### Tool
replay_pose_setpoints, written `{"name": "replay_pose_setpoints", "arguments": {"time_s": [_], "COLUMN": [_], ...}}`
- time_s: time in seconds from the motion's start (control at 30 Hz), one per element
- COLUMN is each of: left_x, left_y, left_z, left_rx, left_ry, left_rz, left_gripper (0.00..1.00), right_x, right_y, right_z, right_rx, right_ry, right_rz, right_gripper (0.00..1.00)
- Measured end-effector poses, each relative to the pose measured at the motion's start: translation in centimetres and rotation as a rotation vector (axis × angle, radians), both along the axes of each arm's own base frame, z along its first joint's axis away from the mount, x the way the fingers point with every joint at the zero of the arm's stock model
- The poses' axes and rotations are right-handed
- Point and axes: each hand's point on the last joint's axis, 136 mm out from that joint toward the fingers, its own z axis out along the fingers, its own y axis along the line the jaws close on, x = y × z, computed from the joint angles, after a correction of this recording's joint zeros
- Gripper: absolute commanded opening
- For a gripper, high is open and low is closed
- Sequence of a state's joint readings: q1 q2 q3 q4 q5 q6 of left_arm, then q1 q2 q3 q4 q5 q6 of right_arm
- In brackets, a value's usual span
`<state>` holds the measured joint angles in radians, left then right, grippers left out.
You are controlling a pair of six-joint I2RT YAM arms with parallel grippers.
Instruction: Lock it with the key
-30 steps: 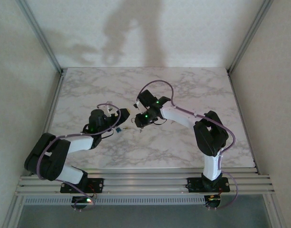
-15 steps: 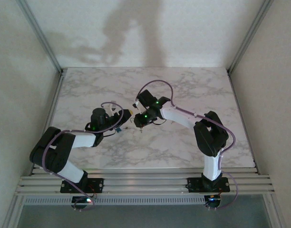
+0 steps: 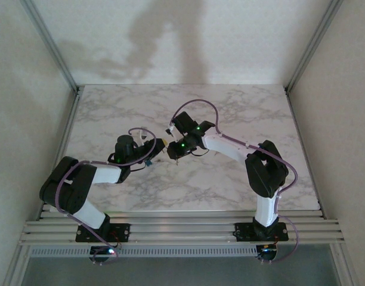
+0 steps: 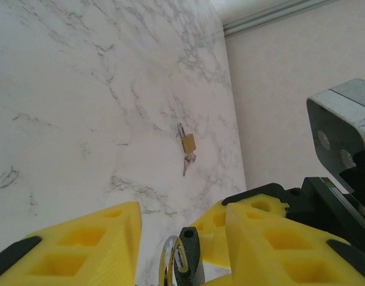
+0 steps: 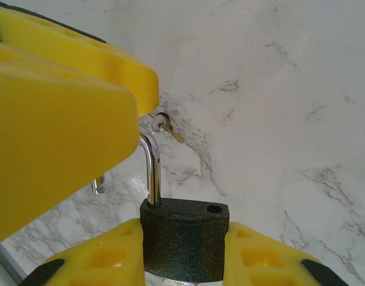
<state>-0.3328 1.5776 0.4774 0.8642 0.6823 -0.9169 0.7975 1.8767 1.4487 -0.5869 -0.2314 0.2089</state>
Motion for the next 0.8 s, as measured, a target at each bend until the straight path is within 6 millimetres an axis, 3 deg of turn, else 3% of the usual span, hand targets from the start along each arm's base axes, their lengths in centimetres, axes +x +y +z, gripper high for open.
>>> {"name": "replay_pose_setpoints", "arguments": {"time_s": [0.43,0.8], "left_x": [-0.2,-0.21], "left_y": [-0.5,-0.75], "left_z": [0.48,0.54], "left_rx": [-0.011,-0.007], "left_ry": [-0.015,-0.013], "left_rz": [-0.023,-0.031], "left_gripper": [0.25,0.22], "right_x": [-0.19,-0.17], "right_y": [0.14,0.12], "right_z": [0.07,0.39], "right_rx": [0.002,0.008], "right_ry": [0.002,0.002], "right_rz": [0.002,-0.009], "right_gripper": [0.21,0.2]}}
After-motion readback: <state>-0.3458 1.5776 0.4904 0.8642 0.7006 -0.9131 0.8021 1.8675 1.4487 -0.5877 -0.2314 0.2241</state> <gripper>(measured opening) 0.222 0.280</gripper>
